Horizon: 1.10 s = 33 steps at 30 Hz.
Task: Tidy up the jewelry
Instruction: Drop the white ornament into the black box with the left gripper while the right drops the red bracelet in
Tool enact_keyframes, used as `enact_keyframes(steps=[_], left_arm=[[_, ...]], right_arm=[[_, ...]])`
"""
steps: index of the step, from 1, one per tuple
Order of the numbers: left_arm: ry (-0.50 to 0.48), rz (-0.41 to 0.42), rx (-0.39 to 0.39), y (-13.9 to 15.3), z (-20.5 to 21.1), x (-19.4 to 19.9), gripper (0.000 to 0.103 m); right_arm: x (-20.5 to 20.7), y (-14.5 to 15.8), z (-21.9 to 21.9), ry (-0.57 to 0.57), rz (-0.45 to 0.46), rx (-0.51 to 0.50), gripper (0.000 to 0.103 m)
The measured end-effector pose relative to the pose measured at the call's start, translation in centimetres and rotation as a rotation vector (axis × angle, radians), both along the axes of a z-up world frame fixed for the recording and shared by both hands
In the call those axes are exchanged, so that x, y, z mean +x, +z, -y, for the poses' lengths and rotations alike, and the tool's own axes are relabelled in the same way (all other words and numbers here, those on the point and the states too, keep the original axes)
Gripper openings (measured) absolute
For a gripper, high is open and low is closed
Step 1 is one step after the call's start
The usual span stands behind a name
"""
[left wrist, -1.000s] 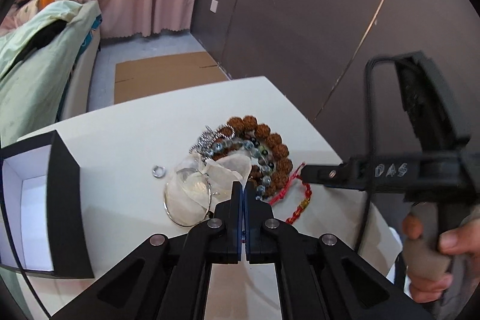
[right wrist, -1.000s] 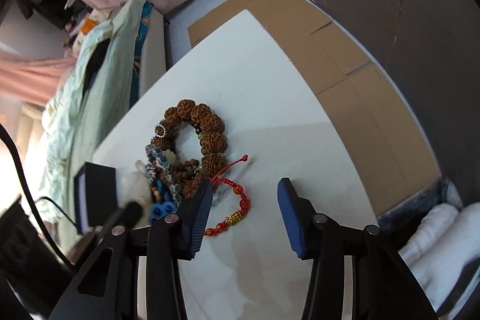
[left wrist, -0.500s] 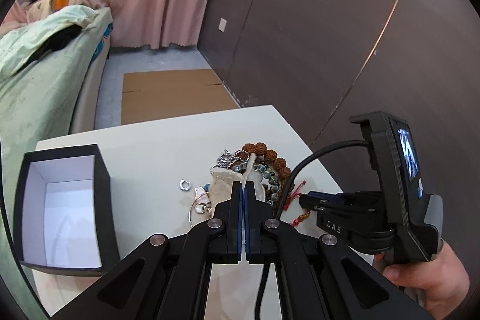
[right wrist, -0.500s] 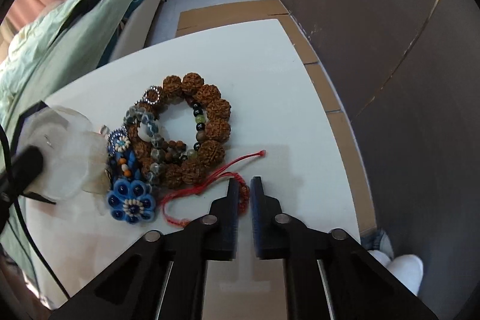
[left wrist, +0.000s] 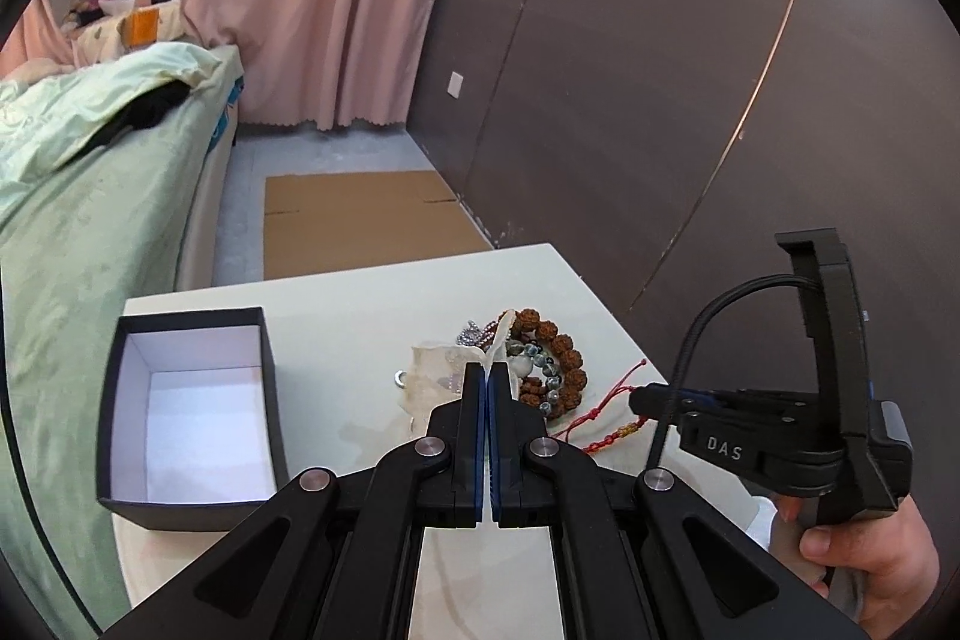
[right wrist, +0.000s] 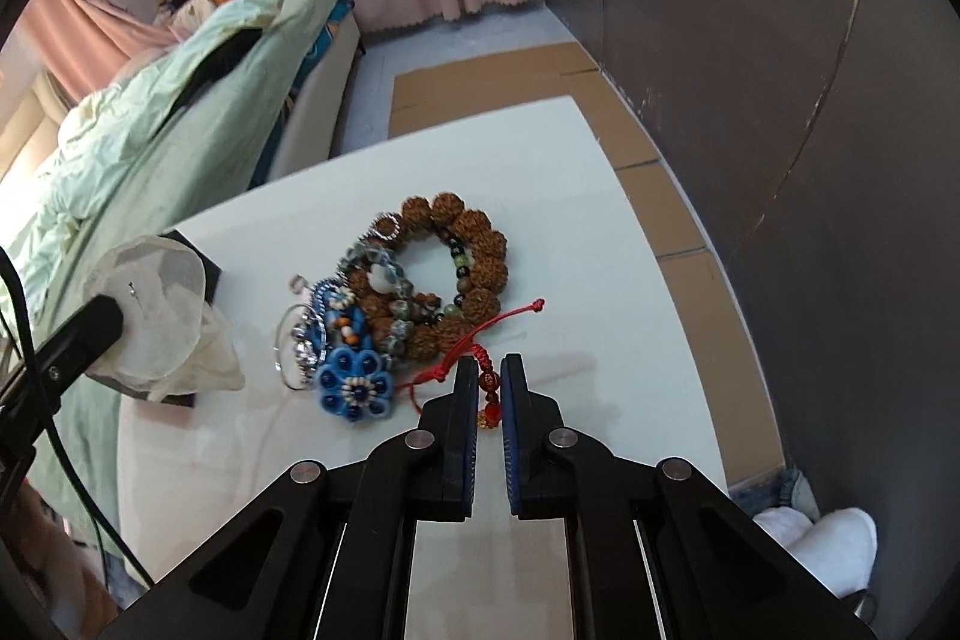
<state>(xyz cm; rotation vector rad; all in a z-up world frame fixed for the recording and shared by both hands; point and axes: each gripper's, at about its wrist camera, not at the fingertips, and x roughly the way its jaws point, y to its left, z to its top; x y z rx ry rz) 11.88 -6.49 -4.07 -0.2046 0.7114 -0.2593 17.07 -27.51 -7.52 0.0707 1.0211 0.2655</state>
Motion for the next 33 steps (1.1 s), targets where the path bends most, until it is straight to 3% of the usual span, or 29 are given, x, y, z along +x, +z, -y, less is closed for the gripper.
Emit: enact_keyframes(steps=[17, 29, 31, 33], left_arm=[[0.128, 0.042, -0.017, 2.1, -5.5, -1.6, 0.000], [0.249, -0.002, -0.073, 1.9, -10.6, -1.6, 0.001], [0.254, -0.037, -0.090, 1.6, -11.1, -1.2, 0.004], [0.266, -0.078, -0.112, 1.3, -11.8, -1.0, 0.020]], right_arm=[[-2.1, 3.3, -4.8, 0.054, 0.094, 0.124, 0.009], [-3.1, 4.9, -8.5, 0.109, 0.152, 0.244, 0.009], [-3.2, 5.1, -9.2, 0.119, 0.162, 0.268, 0.009], [-3.3, 5.3, -9.8, 0.130, 0.174, 0.287, 0.009]])
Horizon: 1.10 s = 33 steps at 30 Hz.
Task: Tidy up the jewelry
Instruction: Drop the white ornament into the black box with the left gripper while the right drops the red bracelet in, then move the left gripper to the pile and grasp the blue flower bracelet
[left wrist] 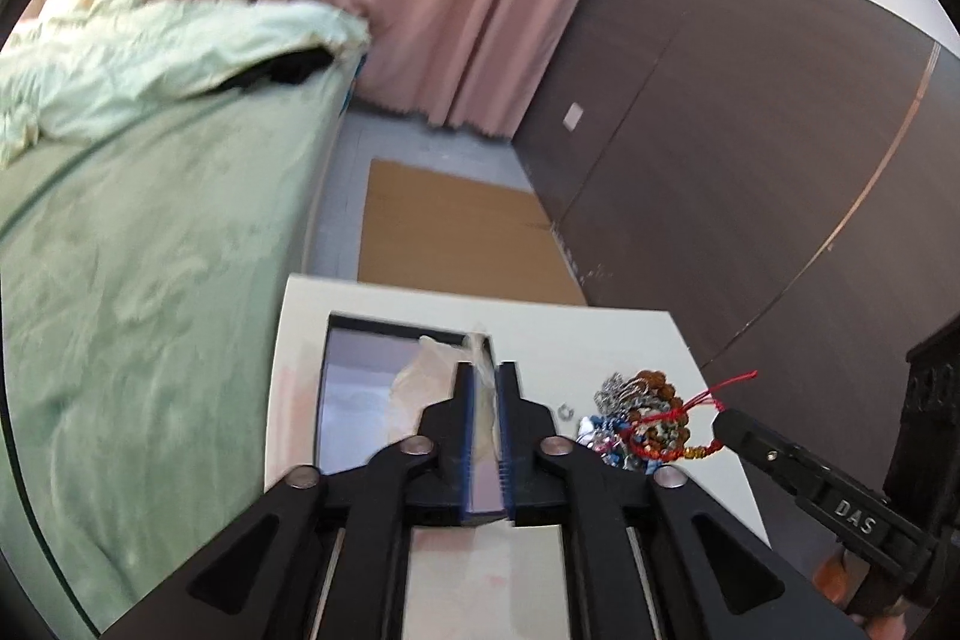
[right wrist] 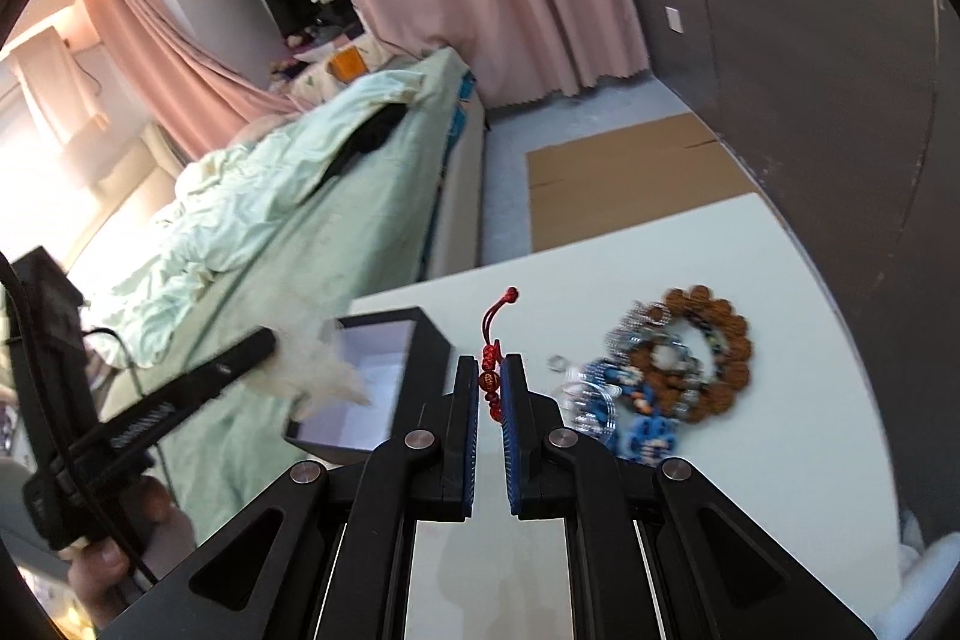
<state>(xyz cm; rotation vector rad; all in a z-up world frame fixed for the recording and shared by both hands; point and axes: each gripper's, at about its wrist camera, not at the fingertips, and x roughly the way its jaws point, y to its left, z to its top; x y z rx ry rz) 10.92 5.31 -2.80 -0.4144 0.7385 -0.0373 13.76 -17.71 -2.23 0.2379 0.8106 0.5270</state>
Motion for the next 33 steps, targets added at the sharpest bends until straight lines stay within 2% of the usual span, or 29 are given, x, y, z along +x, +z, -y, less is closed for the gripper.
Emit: enact_keyframes(steps=[1, 2, 3, 5, 6, 13, 21, 22, 25, 33], left_arm=[[0.009, -0.008, -0.011, -0.1, -0.3, 0.0, 0.028], [0.026, -0.008, -0.020, -0.1, -0.7, -0.1, 0.050], [0.040, 0.000, -0.025, 0.0, -1.1, -0.4, 0.067], [0.071, 0.049, -0.029, 0.6, -1.7, -1.3, 0.080], [0.078, 0.064, -0.025, 0.9, -1.9, -1.5, 0.083], [0.124, 0.055, -0.003, 1.1, -4.0, -2.5, 0.083], [0.185, 0.050, 0.015, 0.8, -6.2, -3.1, 0.083], [0.188, 0.049, 0.014, 0.7, -6.3, -3.2, 0.083], [0.193, 0.043, 0.010, 0.5, -6.6, -3.3, 0.084], [0.179, 0.046, 0.006, 0.7, -6.0, -3.2, 0.084]], right_arm=[[0.0, 0.1, -0.3, 0.005, 0.006, 0.009, 0.009], [0.0, 0.2, -0.6, 0.010, 0.011, 0.017, 0.009], [0.0, 0.2, -0.8, 0.015, 0.016, 0.027, 0.009], [0.0, 0.3, -1.2, 0.030, 0.023, 0.050, 0.009], [-0.1, 0.5, -1.6, 0.039, 0.039, 0.055, 0.009], [0.0, 1.0, -3.4, 0.098, 0.055, 0.122, 0.009], [0.4, 0.2, -6.9, 0.213, 0.006, 0.219, 0.009], [0.5, 0.0, -7.4, 0.222, -0.012, 0.207, 0.011], [1.0, -1.4, -8.1, 0.200, -0.069, 0.145, 0.054], [1.0, -1.5, -4.1, 0.120, -0.072, 0.154, 0.055]])
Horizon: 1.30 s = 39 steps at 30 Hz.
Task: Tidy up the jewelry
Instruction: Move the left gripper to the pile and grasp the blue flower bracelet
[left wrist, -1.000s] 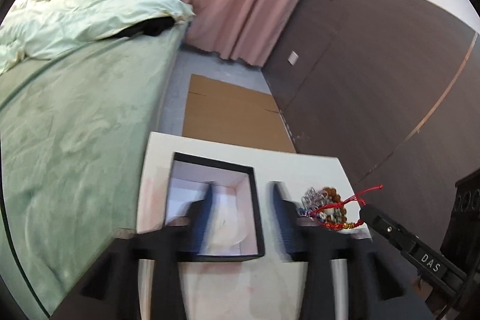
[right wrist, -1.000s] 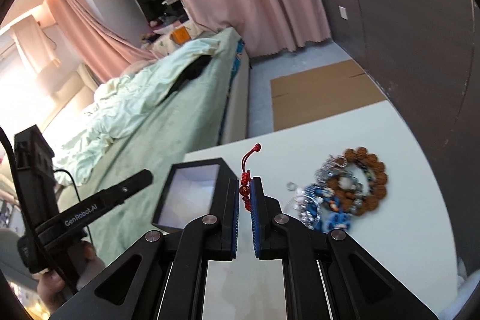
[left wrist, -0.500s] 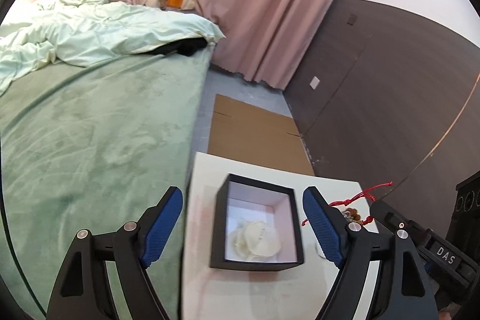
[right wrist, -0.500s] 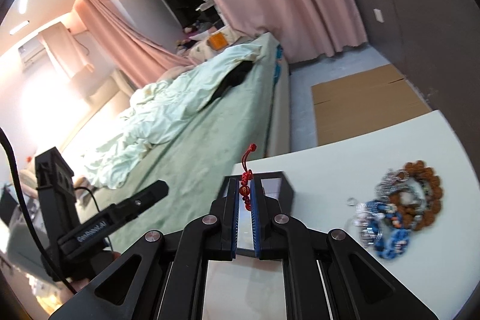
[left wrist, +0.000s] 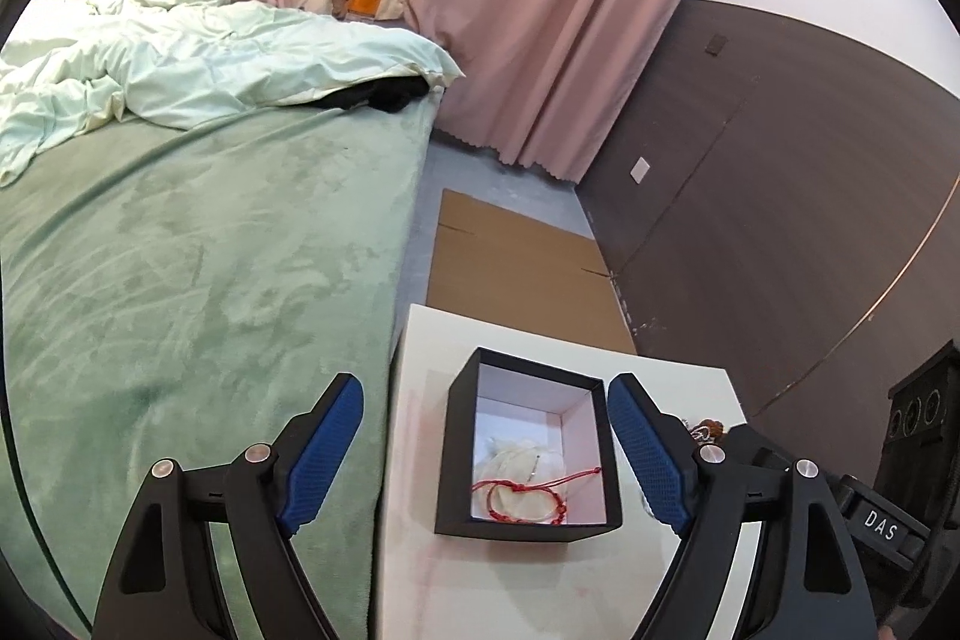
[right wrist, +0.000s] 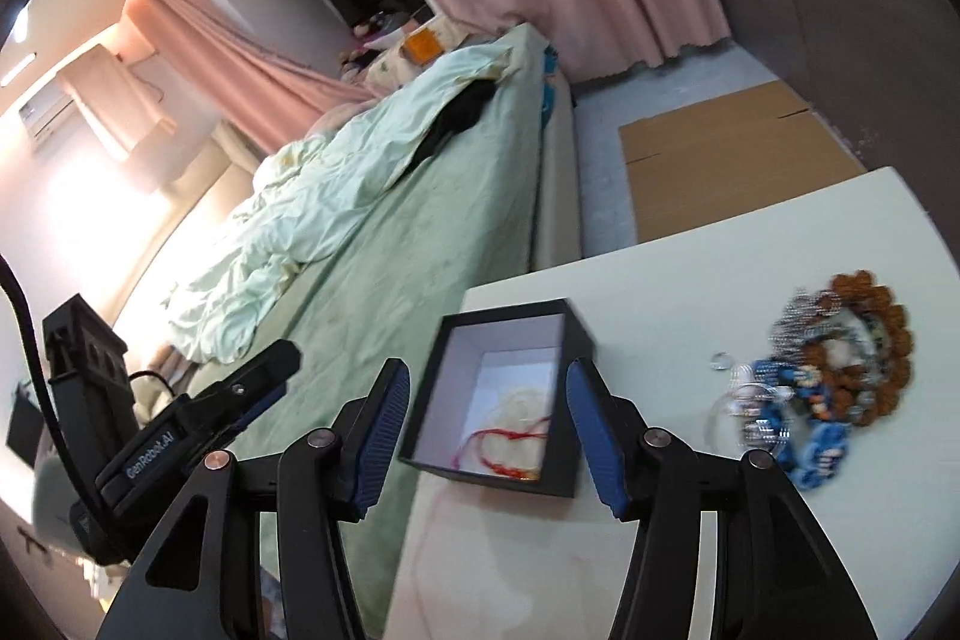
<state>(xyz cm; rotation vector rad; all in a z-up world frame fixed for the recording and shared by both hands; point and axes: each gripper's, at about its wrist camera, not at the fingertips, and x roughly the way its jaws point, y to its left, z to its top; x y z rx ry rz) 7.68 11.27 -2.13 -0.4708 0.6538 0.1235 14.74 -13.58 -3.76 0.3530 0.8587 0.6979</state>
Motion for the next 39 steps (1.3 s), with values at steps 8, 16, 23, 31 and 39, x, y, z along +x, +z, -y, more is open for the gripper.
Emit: enact_keyframes(steps=[8, 16, 23, 31, 39], left_arm=[[-0.042, -0.001, 0.001, -0.1, 2.1, 0.7, 0.084], [-0.118, -0.013, 0.022, -0.5, 5.4, 1.5, 0.084], [-0.213, 0.002, 0.069, -0.6, 9.3, 2.0, 0.084], [-0.312, 0.006, 0.114, -1.1, 13.2, 2.3, 0.084], [-0.412, -0.017, 0.126, -2.4, 16.9, 3.1, 0.071]], right_arm=[[0.2, 0.3, 4.8, -0.090, -0.013, 0.004, 0.056], [0.9, -0.7, 9.4, -0.194, -0.086, -0.029, 0.056], [0.9, -1.7, 12.0, -0.231, -0.149, -0.049, 0.056], [1.6, -4.4, 14.4, -0.260, -0.284, -0.038, 0.056], [2.0, -5.1, 16.4, -0.302, -0.323, -0.022, 0.056]])
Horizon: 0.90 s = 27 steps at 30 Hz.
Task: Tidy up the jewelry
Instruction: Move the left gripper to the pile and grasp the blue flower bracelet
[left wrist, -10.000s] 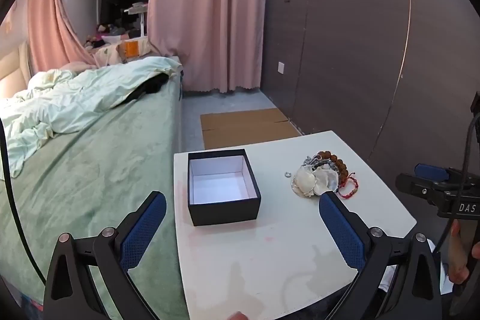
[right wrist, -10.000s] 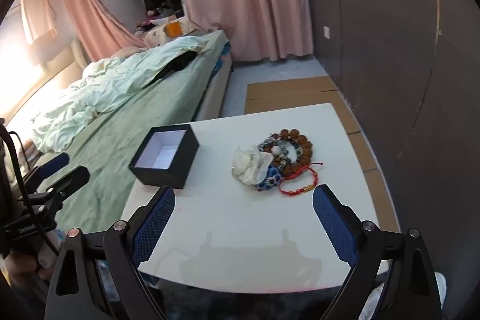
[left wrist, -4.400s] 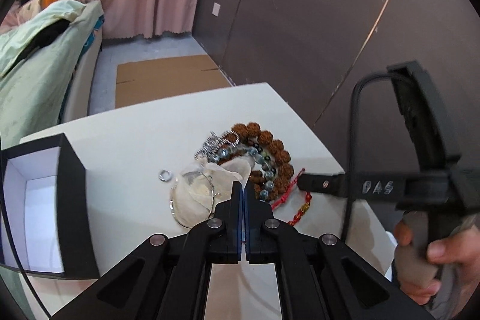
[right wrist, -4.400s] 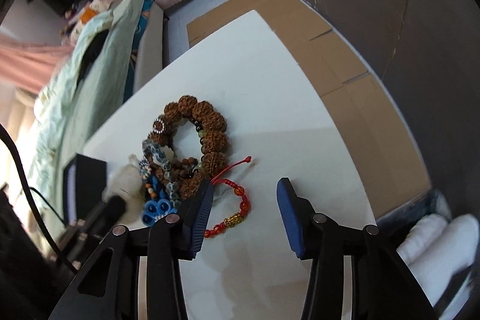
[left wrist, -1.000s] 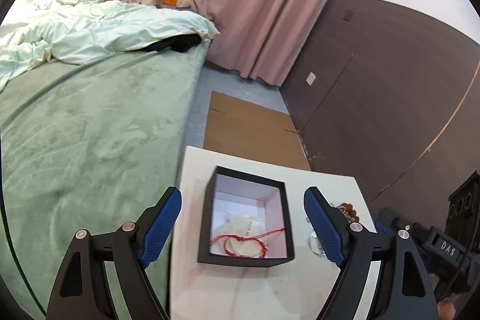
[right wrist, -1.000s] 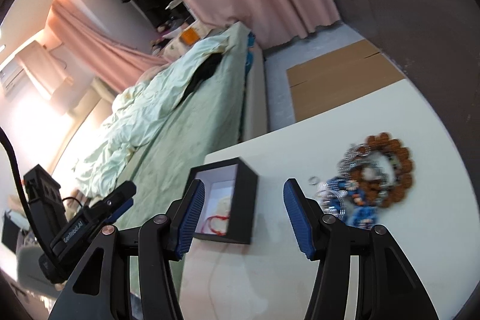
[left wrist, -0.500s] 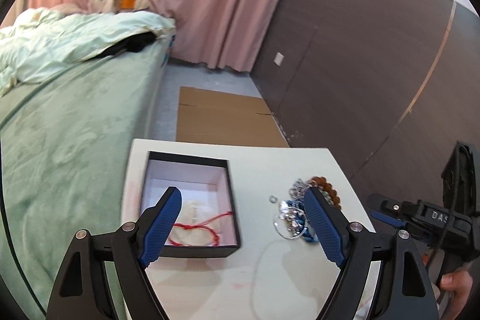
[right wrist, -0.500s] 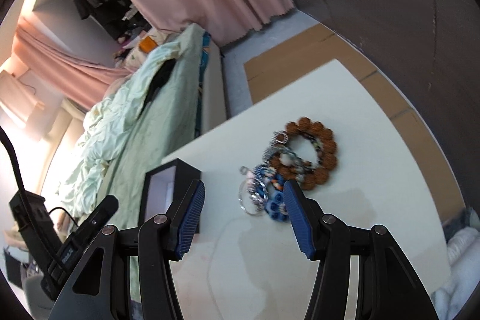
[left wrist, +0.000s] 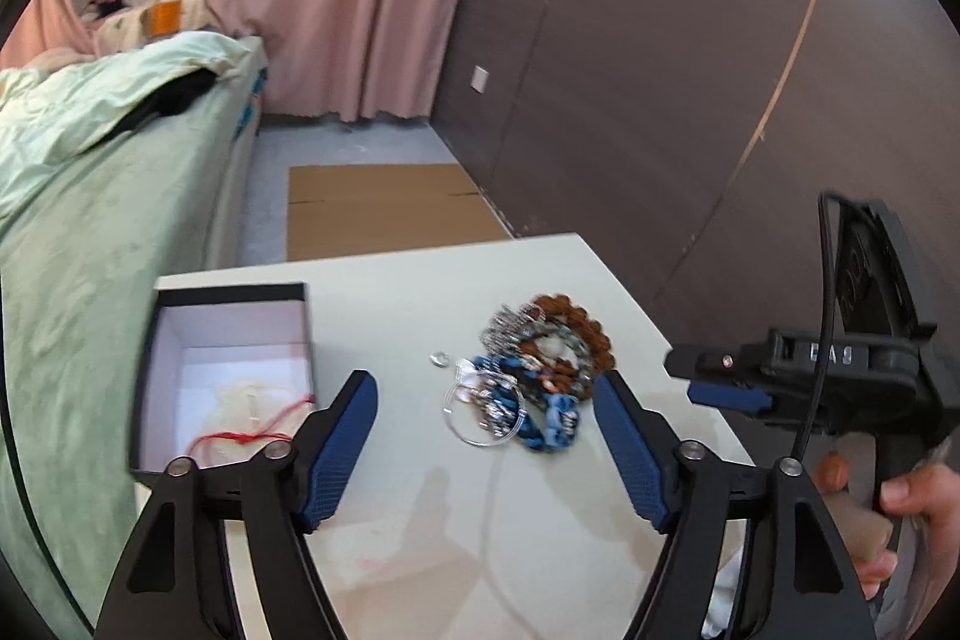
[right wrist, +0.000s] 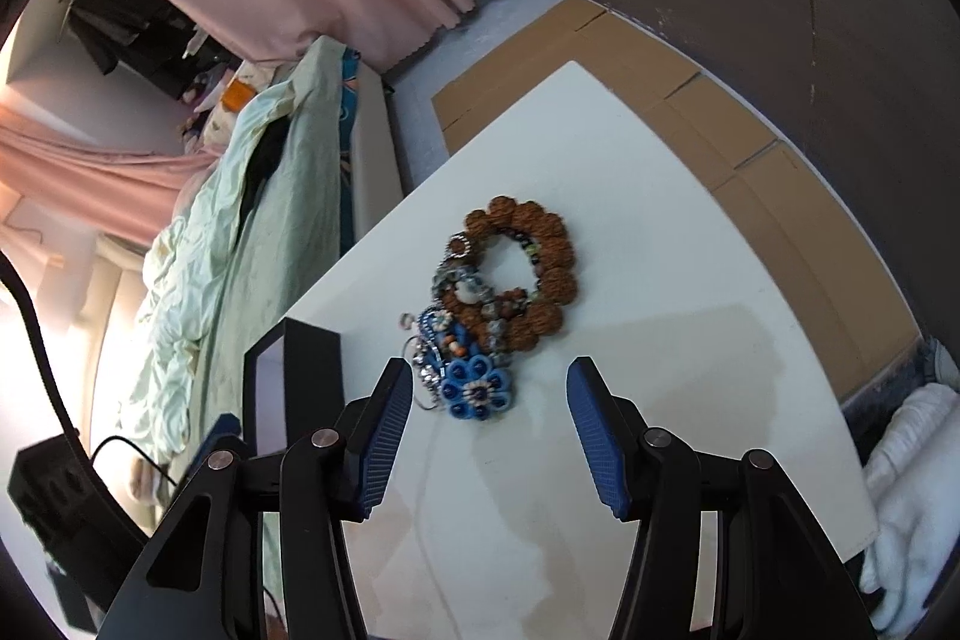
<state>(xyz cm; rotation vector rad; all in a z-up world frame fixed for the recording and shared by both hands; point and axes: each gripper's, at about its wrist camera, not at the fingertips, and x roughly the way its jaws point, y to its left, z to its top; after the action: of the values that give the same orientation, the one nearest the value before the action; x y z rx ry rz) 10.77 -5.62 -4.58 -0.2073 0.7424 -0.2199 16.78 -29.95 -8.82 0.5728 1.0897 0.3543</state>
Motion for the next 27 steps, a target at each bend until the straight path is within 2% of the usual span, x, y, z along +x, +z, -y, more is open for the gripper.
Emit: enact_keyframes(steps=[8, 13, 16, 22, 23, 26, 27], left_arm=[[-0.062, -0.066, 0.012, -2.5, 3.0, 1.7, 0.055], [-0.097, -0.100, 0.020, -4.0, 4.4, 2.7, 0.053], [-0.114, -0.125, 0.024, -5.0, 5.2, 3.2, 0.047], [-0.117, -0.144, 0.024, -6.1, 5.9, 4.2, 0.043], [-0.119, -0.150, 0.020, -6.3, 6.0, 4.3, 0.039], [-0.126, -0.168, 0.013, -6.9, 6.3, 4.7, 0.035], [-0.128, -0.171, 0.012, -7.1, 6.4, 4.8, 0.026]], right_arm=[[0.6, 0.1, 1.1, -0.005, 0.007, -0.002, 0.055], [1.7, -0.3, 1.9, -0.008, 0.001, -0.007, 0.055], [2.4, -0.8, 2.4, -0.009, -0.017, -0.005, 0.055], [3.2, -1.2, 2.8, 0.001, -0.032, 0.002, 0.055], [3.2, -1.2, 2.7, 0.006, -0.032, 0.003, 0.055], [3.4, -1.2, 2.2, 0.030, -0.030, 0.007, 0.055], [3.4, -1.2, 2.0, 0.036, -0.029, 0.008, 0.055]])
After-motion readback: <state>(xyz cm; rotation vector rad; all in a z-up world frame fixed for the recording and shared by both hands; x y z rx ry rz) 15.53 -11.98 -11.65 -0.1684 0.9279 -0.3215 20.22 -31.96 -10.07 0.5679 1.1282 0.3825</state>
